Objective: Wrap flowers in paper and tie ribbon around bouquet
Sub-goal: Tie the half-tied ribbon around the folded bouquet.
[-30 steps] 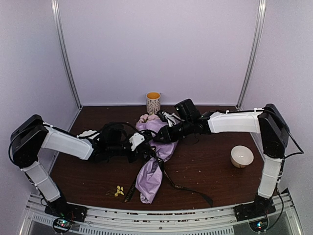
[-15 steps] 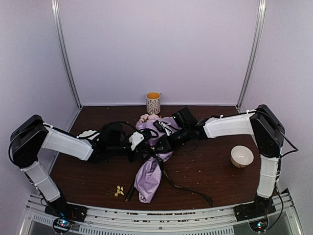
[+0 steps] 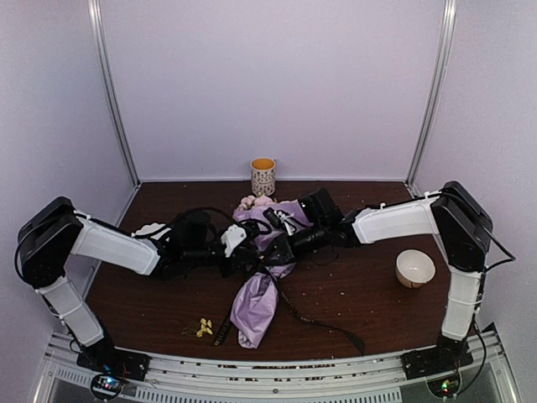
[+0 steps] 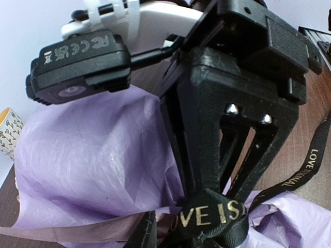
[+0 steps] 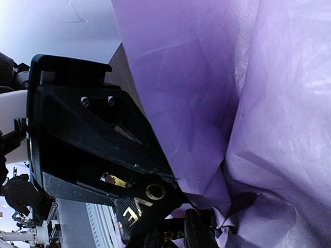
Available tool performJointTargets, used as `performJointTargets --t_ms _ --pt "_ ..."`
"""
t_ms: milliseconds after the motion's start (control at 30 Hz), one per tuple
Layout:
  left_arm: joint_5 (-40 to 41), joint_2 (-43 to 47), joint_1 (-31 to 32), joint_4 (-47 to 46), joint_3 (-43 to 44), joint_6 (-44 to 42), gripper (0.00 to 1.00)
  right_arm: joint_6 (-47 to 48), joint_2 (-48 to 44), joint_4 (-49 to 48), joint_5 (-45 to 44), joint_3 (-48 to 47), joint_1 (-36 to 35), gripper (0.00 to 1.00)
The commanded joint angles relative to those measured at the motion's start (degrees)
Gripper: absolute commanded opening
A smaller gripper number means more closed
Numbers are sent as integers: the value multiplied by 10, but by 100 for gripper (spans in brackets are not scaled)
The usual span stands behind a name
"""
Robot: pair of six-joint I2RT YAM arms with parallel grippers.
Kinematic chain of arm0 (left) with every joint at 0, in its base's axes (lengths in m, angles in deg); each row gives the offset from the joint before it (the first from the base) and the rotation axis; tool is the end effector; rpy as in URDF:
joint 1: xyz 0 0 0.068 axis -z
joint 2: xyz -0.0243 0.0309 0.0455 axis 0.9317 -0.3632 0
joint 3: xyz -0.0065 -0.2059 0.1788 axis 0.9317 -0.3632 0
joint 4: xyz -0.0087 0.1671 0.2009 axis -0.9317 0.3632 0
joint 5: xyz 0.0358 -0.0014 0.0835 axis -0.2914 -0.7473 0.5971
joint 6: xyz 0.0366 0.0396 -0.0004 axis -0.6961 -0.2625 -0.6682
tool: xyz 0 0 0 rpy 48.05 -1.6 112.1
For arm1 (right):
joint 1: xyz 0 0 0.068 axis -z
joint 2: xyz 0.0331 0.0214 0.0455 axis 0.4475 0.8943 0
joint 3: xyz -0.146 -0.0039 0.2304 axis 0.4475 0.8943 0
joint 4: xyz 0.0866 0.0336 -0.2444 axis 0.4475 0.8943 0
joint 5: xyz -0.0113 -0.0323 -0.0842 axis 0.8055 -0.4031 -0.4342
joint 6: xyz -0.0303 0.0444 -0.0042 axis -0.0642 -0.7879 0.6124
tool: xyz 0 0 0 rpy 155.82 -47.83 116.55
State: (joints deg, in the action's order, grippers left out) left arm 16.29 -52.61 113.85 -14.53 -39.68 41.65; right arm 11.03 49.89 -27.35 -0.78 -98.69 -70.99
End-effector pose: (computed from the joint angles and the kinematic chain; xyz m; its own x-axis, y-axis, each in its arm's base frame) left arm 0.2302 -0.2464 0.1713 -0.0749 0.4001 -0.9134 0.9124 0.3971 0.0991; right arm 0.2778 0.3082 0.1837 -0.7882 -0.3594 -0.4996 -0.6022 0.2830 0.7465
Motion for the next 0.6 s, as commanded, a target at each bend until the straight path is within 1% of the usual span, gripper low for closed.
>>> performJointTargets --t_ms 0,67,133,200,367,567 --pt "-22 -7 -3 -36 0 8 26 -21 -24 -53 -7 12 -3 20" --pt "-22 -12 -3 -36 2 6 25 -24 -20 -55 -5 12 -2 20" --pt "-22 -14 -3 -36 4 6 22 -25 -19 -55 -2 11 -3 21" --pt "-26 -13 -3 -36 5 7 20 -26 -24 -56 -3 14 -3 22" --pt "-31 -10 -4 -35 1 4 22 -36 -41 -58 -34 23 6 23" --pt "-38 -8 -5 -33 1 5 23 -38 -36 -54 -42 19 7 23"
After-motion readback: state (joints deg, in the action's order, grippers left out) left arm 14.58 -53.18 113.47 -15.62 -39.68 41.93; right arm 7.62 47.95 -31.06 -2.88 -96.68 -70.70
